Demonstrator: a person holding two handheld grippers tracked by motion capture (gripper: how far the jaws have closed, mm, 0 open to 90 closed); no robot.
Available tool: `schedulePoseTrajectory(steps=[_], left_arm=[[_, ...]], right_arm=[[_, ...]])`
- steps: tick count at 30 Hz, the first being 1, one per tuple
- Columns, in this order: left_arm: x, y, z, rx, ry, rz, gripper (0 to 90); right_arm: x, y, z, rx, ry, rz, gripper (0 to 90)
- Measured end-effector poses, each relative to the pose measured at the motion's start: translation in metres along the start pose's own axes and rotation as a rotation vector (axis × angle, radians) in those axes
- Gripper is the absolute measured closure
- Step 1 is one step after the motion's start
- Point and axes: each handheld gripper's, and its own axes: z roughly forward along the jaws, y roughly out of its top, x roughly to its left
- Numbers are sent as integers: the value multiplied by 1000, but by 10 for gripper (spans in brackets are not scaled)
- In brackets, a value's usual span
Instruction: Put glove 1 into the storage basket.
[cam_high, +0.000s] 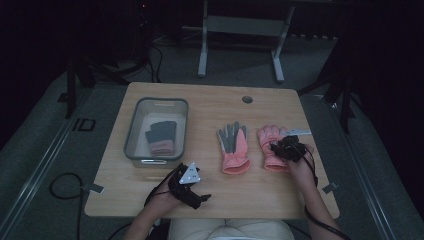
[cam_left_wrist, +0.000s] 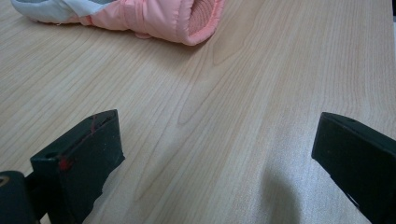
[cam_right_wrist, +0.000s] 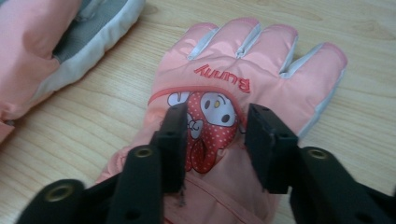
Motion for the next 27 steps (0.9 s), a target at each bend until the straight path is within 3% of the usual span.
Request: schedulePoseTrajectory(steps=[4,7,11,13,17,20,27], left_arm=[[0,0,0,-3,-2,-2,15],[0,0,0,1,-2,1,15],[0,0,0,2,-2,1,15],[0,0,0,3,-1,3,15],[-1,0,1,8,1,10,14],[0,0,0,2,-4,5,15],[0,0,0,2,0,7,14]], right_arm=[[0,-2,1,-15,40,18,489],[0,-2,3,-17,71,-1,437],[0,-1,3,-10,73,-4,438],[2,1,5,14,28,2,603],[5,5,5,41,-22,21,802],[7,8,2,37,-40,24,852],[16,29,-17,9,-108,35,869]])
